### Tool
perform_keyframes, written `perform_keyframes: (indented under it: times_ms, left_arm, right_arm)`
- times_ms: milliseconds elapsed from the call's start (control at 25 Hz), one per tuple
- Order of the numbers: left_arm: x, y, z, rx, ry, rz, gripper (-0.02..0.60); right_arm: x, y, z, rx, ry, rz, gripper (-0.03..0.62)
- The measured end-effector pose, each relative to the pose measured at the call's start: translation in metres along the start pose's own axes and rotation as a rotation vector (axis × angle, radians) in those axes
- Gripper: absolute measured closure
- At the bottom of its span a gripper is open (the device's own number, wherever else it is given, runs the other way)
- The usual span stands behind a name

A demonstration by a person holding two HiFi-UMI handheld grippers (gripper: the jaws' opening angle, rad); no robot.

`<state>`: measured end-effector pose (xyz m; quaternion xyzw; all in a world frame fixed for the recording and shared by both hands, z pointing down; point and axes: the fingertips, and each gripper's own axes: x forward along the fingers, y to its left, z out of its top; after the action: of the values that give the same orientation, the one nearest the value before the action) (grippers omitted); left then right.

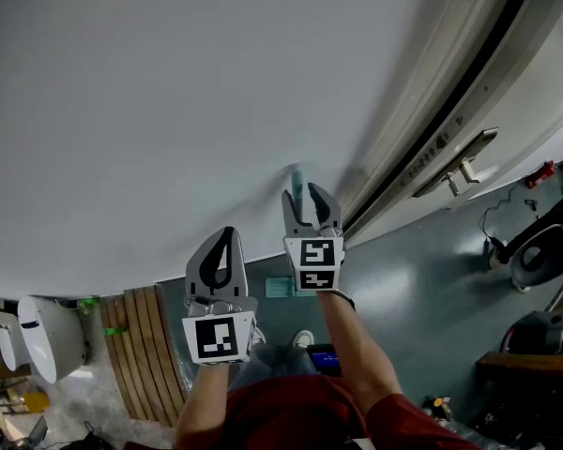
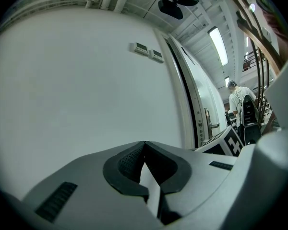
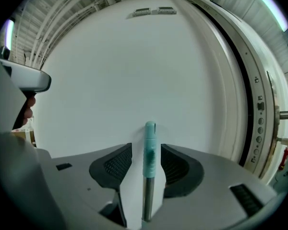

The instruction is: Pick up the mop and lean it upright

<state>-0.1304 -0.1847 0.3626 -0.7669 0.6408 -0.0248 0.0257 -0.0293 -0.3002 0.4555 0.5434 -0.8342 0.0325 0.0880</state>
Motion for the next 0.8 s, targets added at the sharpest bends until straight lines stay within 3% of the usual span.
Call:
perform_keyframes:
  times_ms: [800]
  left_arm:
    - [0.001, -0.031, 0.007, -0.009, -0.027, -0.077, 0.569]
  right_arm:
    - [-0.094, -0.006, 0.053, -0.025, -0.157, -0.007, 0.401]
